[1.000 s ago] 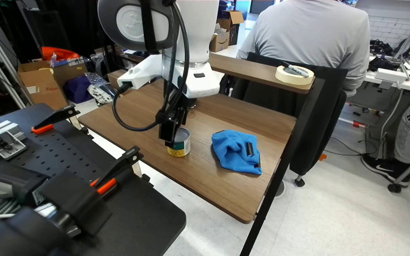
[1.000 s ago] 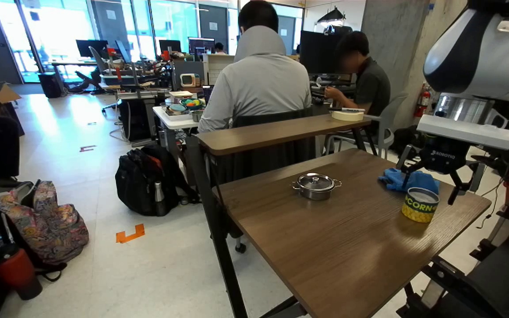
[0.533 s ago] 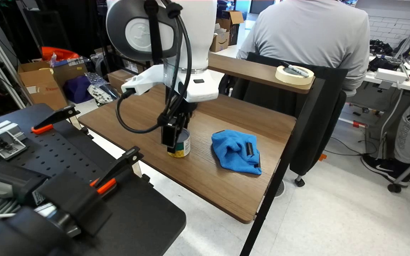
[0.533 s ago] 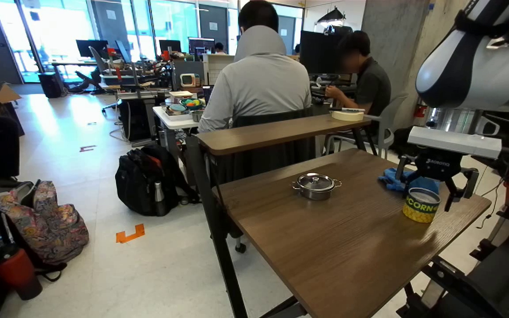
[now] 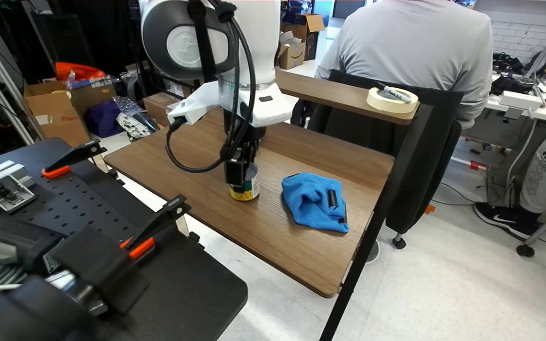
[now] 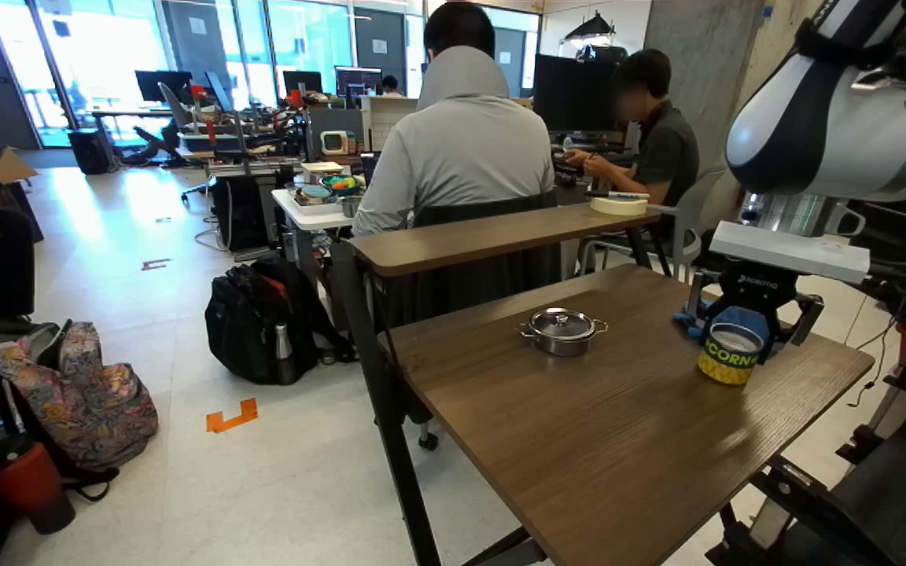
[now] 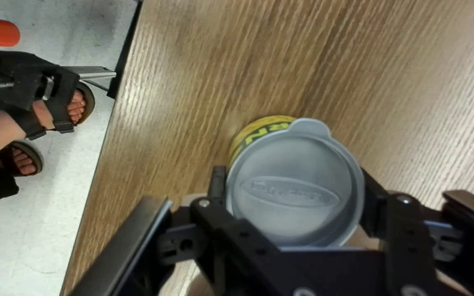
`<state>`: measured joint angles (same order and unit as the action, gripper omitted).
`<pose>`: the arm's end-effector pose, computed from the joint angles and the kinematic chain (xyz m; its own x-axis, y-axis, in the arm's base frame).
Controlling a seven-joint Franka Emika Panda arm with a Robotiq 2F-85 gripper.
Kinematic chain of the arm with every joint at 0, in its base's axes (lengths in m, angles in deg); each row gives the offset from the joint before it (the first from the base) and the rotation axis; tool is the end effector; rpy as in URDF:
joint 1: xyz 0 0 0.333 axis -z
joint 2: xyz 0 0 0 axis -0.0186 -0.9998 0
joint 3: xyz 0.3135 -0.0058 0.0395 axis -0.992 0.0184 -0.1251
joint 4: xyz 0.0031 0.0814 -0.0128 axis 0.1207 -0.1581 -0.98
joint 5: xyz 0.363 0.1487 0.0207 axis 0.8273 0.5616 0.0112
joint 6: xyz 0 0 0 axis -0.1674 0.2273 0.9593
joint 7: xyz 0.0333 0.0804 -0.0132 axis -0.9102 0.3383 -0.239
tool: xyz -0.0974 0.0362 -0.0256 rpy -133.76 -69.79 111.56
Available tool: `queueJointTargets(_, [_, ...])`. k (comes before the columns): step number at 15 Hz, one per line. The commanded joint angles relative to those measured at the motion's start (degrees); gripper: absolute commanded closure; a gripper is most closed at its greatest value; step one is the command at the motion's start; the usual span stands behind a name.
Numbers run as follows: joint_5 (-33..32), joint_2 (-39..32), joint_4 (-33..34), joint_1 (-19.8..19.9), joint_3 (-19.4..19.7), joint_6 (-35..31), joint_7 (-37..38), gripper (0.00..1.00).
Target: Put the can on the right side of the pot
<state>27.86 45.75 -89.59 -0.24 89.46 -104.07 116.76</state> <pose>0.5219 -0.1091 0.0874 0.4685 -0.8822 -0.0485 -0.8834 -0.4684 -0.0140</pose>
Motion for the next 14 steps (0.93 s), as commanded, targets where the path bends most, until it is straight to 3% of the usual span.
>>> queueJointTargets(1, [-1.57,5.03,-4.36,0.40,-1.84,0.59,-5.36,0.54])
queueJointTargets(3, [-3.29,8.17,-6.50,-0.13,-2.45,4.40,-8.52,0.54])
queueJointTargets(8, [-15.09,15.72,-10.12,-7.00,-0.17,9.47,-8.14,0.54])
queueJointTargets(14, [-28.14,17.48,-6.30,-12.33,-3.02,13.51,-8.90,0.54])
